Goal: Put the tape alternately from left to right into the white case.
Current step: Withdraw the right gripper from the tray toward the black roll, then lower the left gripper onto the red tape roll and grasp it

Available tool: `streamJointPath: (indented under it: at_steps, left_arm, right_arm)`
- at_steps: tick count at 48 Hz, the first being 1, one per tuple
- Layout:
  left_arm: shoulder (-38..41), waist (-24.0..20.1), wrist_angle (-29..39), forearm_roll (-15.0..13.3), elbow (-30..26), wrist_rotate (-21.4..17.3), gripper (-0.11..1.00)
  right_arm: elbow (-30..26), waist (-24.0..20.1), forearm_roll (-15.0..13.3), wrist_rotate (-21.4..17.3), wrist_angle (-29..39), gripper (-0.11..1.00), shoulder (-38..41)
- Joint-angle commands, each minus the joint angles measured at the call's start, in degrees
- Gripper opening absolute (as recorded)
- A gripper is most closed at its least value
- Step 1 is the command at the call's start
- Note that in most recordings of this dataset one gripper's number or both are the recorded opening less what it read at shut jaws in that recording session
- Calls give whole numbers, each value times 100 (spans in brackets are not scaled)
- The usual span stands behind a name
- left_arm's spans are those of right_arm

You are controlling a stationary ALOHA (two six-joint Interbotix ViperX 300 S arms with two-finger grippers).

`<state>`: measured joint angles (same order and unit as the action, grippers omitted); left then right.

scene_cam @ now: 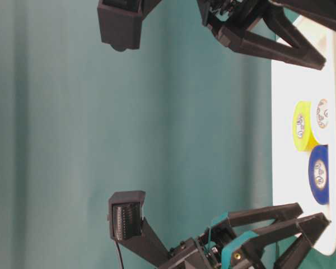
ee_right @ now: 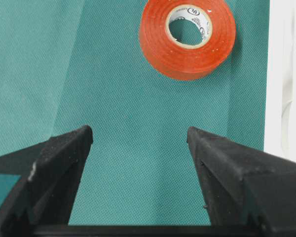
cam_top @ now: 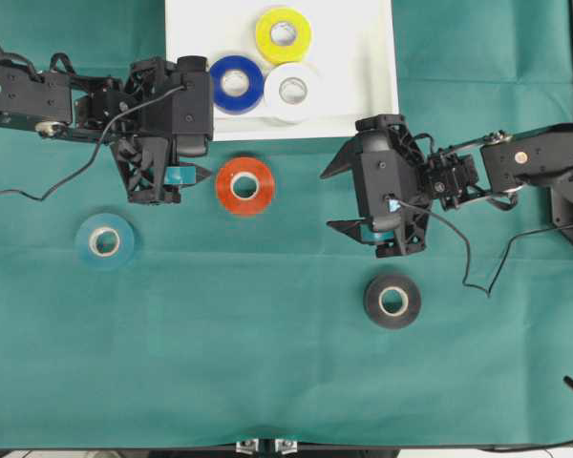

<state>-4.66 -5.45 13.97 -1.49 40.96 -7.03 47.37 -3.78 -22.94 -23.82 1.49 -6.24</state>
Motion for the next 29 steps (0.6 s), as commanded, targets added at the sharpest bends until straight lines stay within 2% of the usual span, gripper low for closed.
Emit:
streamJointPath:
  at_steps: [1,8,16,29]
  left_arm:
    - [-88,62,-44,-9,18,35,92]
    - [-79,158,-62,-9,26,202,92]
    - [44,255,-79,-9,-9,624,92]
    - [510,352,9,-9,-325,1925,91]
  right_arm:
    - [-44,-9,18,-9,-44,85,-123]
    - [-44,-18,18,-9,-53,85,-123]
    - [-35,-18,18,-9,-53,85,-123]
    - [-9,-18,18,-9,-53,85,-114]
